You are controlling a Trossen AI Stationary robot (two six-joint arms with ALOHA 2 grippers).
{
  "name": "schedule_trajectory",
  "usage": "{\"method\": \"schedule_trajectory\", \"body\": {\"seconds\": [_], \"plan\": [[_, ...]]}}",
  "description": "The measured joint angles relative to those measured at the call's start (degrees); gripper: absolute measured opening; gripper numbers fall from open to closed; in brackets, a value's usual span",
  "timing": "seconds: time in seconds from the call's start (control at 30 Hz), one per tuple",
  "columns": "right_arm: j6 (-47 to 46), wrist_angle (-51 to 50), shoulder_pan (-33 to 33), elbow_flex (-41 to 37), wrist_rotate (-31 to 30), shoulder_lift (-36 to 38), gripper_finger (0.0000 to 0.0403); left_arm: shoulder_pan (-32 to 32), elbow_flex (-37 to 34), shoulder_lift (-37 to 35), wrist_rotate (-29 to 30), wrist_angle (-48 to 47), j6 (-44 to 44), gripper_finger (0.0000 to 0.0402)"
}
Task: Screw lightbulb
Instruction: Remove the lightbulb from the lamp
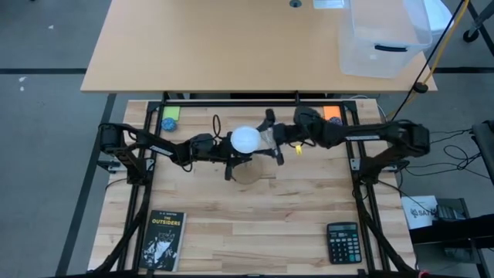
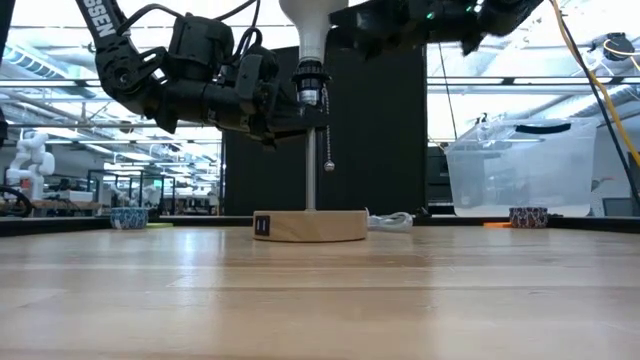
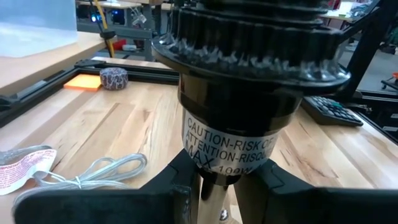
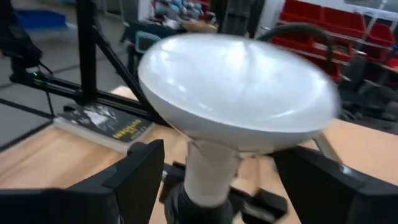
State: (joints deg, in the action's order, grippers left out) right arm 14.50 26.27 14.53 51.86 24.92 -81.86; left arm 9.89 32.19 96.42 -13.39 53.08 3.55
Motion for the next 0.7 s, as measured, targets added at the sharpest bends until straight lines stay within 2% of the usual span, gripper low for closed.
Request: {"method": "schedule_trajectory", "body": {"seconds": [0.23, 0.43, 0.57, 0.7], "plan": [[-0.9, -17.1, -1.4, 0.0, -8.6, 7.9, 0.0297, 0.0, 0.0, 0.0, 0.4, 0.0, 0.0, 0.0071], [-3.1, -18.8, -7.7, -5.1, -24.2, 9.8, 0.0297, 0.0, -0.1, 0.0, 1.8, 0.0, 0.0, 0.0071], [-5.3, -14.2, -11.2, -9.8, -36.8, 9.9, 0.0296, 0.0, -0.1, 0.0, 2.2, 0.1, 0.0, 0.0071], [-7.6, 1.6, -13.8, -16.2, -42.3, 9.3, 0.0287, -0.1, 0.0, 0.0, 3.0, 0.2, 0.0, 0.0071]]}}
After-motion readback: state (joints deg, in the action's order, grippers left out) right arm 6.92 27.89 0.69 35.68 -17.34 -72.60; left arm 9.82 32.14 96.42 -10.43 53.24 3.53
